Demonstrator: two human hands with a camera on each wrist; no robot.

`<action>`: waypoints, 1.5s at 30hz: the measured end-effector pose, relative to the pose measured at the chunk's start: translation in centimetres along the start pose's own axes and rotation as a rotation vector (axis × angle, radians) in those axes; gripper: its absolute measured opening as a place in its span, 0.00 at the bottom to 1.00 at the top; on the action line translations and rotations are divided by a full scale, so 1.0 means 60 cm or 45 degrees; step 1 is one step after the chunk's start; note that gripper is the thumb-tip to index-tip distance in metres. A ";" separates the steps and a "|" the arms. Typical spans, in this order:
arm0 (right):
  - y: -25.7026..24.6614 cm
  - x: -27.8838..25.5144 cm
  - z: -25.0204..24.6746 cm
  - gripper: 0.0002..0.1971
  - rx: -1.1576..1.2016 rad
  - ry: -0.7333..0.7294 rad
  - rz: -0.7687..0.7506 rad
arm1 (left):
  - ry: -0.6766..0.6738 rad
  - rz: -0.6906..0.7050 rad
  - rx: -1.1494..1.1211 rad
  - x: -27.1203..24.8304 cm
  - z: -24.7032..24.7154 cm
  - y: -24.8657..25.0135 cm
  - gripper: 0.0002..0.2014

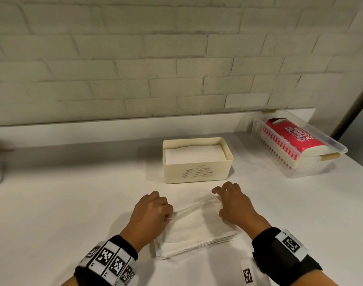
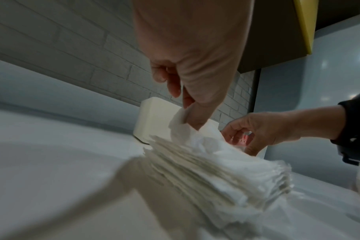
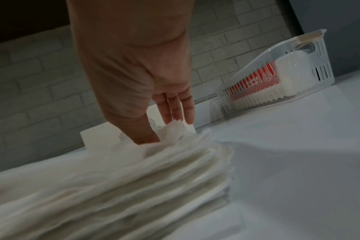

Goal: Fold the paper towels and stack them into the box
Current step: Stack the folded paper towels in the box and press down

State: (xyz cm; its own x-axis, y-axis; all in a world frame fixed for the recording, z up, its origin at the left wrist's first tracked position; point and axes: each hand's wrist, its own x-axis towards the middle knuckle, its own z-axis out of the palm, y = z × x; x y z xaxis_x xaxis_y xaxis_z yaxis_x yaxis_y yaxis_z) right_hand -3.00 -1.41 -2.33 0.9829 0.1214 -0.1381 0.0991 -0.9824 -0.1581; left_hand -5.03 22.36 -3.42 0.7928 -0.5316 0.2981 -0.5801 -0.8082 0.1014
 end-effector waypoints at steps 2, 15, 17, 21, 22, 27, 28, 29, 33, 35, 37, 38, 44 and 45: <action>-0.002 -0.001 -0.002 0.31 -0.016 0.002 -0.069 | 0.047 0.025 -0.076 -0.003 0.002 -0.005 0.19; -0.002 0.000 -0.001 0.27 -0.067 -0.095 -0.261 | -0.046 -0.050 -0.290 -0.014 -0.007 -0.011 0.19; 0.000 0.000 -0.006 0.19 -0.027 -0.107 -0.234 | -0.107 -0.177 -0.379 -0.010 -0.005 -0.015 0.17; 0.014 -0.005 -0.036 0.09 0.296 -0.149 -0.119 | -0.269 -0.382 -0.613 -0.007 -0.027 -0.015 0.16; 0.019 -0.006 -0.050 0.11 0.402 -0.174 -0.096 | -0.248 -0.431 -0.707 -0.004 -0.037 -0.016 0.15; 0.041 0.000 -0.109 0.08 1.228 -0.121 0.048 | 0.041 -0.752 -1.212 0.039 -0.084 -0.034 0.13; 0.040 0.008 -0.116 0.10 1.346 -0.057 0.087 | 0.124 -0.816 -1.367 0.053 -0.090 -0.037 0.14; 0.036 0.019 -0.122 0.12 1.436 0.008 0.119 | 0.204 -0.868 -1.493 0.070 -0.096 -0.039 0.14; 0.023 0.074 -0.139 0.18 1.593 0.274 0.225 | 0.401 -0.992 -1.795 0.132 -0.101 -0.053 0.17; 0.023 0.099 -0.143 0.23 1.588 0.354 0.231 | 0.423 -1.045 -1.814 0.158 -0.092 -0.063 0.17; 0.026 0.124 -0.143 0.28 1.560 0.400 0.214 | 0.411 -1.073 -1.785 0.179 -0.084 -0.070 0.15; 0.029 0.137 -0.142 0.30 1.551 0.420 0.200 | 0.397 -1.072 -1.770 0.189 -0.080 -0.072 0.14; 0.044 0.204 -0.153 0.27 1.365 0.531 0.175 | 0.280 -1.067 -1.665 0.262 -0.079 -0.091 0.12; 0.045 0.212 -0.155 0.26 1.351 0.543 0.179 | 0.219 -1.055 -1.638 0.272 -0.079 -0.096 0.10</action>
State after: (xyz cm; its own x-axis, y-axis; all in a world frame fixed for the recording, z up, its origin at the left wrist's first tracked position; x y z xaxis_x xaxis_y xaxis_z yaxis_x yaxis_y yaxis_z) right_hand 11.24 -3.82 4.60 0.9675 -0.2363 0.0901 0.0030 -0.3454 -0.9384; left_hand 10.37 19.56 5.36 0.9858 0.0500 -0.1602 0.1626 -0.0464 0.9856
